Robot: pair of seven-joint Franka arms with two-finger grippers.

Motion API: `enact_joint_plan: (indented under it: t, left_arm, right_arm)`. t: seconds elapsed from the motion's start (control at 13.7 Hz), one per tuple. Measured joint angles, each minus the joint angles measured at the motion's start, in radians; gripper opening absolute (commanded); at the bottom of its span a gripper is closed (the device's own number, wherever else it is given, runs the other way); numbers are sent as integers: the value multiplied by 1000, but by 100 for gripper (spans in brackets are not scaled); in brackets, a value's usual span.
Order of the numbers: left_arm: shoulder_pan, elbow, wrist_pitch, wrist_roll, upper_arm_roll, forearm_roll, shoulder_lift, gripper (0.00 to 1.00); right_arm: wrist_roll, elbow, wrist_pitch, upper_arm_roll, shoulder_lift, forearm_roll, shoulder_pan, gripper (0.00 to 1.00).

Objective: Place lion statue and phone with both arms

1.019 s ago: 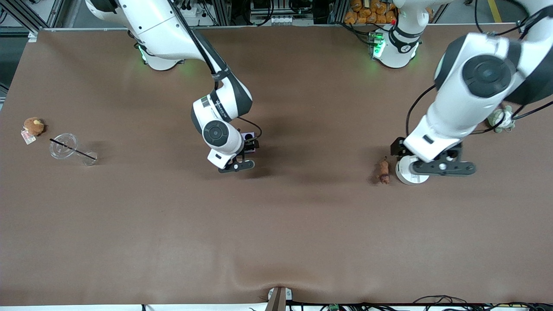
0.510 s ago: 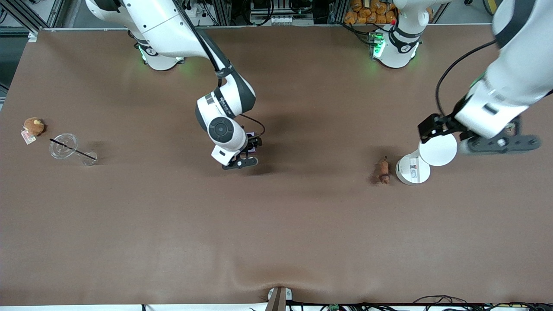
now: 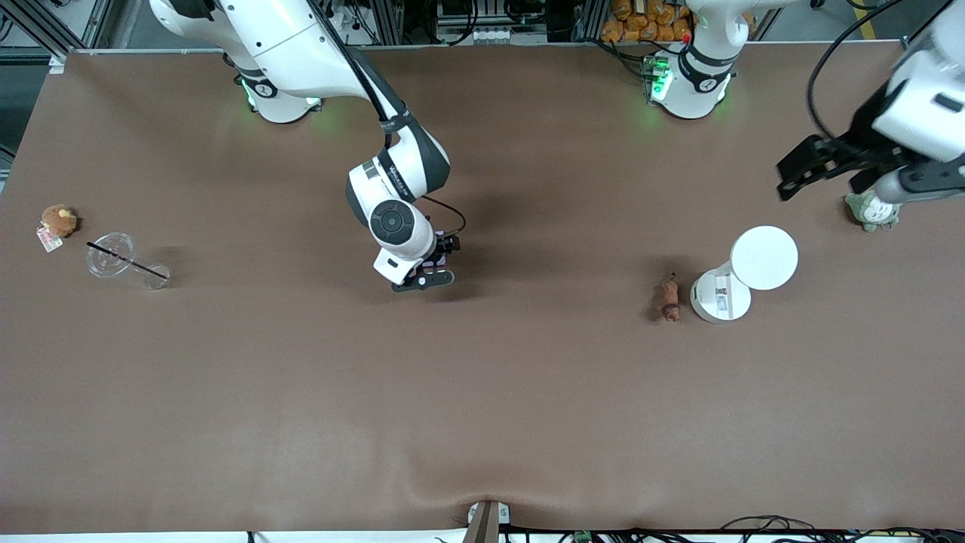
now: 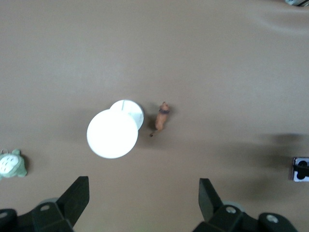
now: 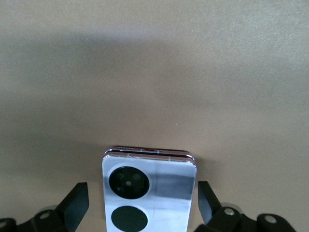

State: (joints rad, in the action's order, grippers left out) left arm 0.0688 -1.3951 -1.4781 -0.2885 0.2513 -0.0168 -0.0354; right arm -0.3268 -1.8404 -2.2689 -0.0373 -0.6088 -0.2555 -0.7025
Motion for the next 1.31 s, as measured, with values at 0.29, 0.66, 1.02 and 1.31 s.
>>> enact_joint_plan:
  t: [0.29,0.66,1.02,1.31]
  left_arm:
    - [-62,-54,52,51,-160,12,61,100]
    - [-70,-165,54,52,-180,13,130,100]
    - [-70,-203,50,52,-180,13,157,100]
    - [-71,-210,32,53,-179,13,157,100]
  right_arm:
    - [0,-22,-44,0,0,0,-5,100]
    - [0,-40,-62,-1,2,0,-16,53]
    - [0,-41,-63,-1,2,4,-16,0]
    - [0,-33,-9,-21,15,4,-13,0]
